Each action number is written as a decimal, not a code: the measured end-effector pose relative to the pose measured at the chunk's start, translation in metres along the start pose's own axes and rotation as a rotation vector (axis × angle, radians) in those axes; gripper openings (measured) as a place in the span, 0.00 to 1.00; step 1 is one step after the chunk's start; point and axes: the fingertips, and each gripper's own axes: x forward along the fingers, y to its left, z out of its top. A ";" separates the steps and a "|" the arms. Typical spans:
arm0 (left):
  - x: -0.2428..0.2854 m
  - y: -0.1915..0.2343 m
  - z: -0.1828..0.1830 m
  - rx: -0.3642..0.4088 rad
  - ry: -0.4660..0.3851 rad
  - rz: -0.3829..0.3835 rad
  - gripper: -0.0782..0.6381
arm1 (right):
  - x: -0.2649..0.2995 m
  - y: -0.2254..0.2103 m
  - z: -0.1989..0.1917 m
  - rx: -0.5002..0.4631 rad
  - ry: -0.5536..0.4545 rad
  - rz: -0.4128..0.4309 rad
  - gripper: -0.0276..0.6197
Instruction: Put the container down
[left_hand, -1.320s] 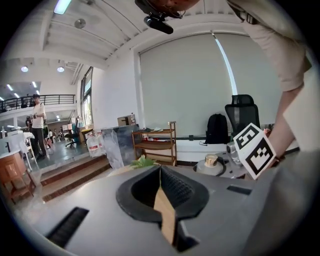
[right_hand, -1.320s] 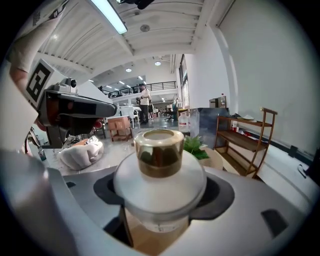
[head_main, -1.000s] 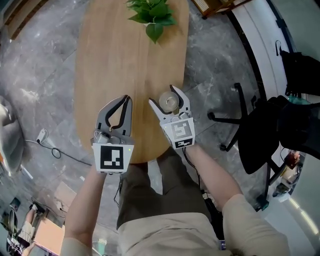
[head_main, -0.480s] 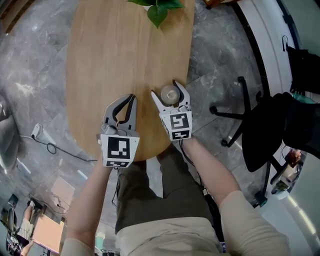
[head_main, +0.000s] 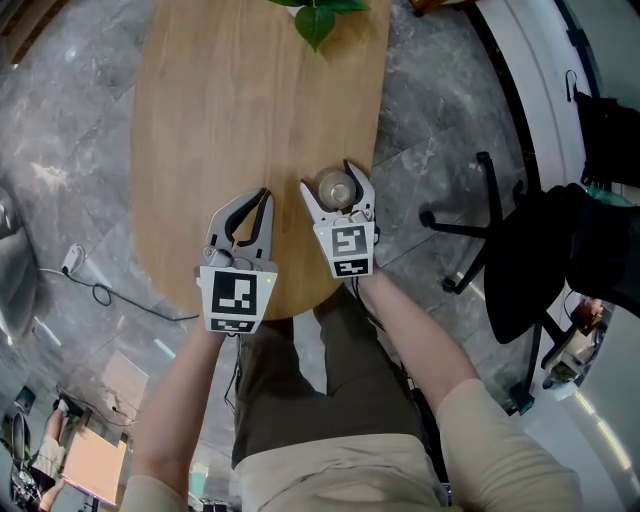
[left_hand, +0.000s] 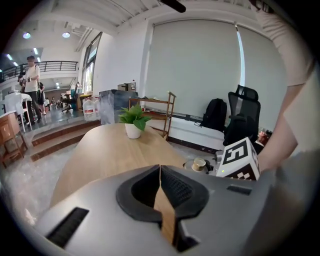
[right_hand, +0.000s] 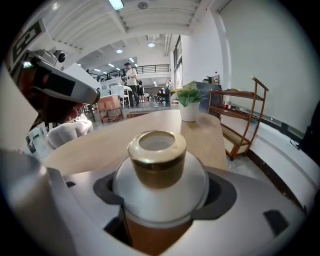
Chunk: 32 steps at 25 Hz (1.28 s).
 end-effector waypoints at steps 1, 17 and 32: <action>-0.001 -0.001 0.000 -0.011 0.001 -0.003 0.12 | 0.000 0.001 0.001 0.020 0.002 0.007 0.56; -0.061 -0.001 0.070 -0.025 -0.013 0.024 0.12 | -0.077 -0.010 0.095 0.137 -0.027 0.004 0.56; -0.183 0.001 0.189 0.005 -0.111 0.065 0.12 | -0.244 0.012 0.279 0.232 -0.200 0.012 0.22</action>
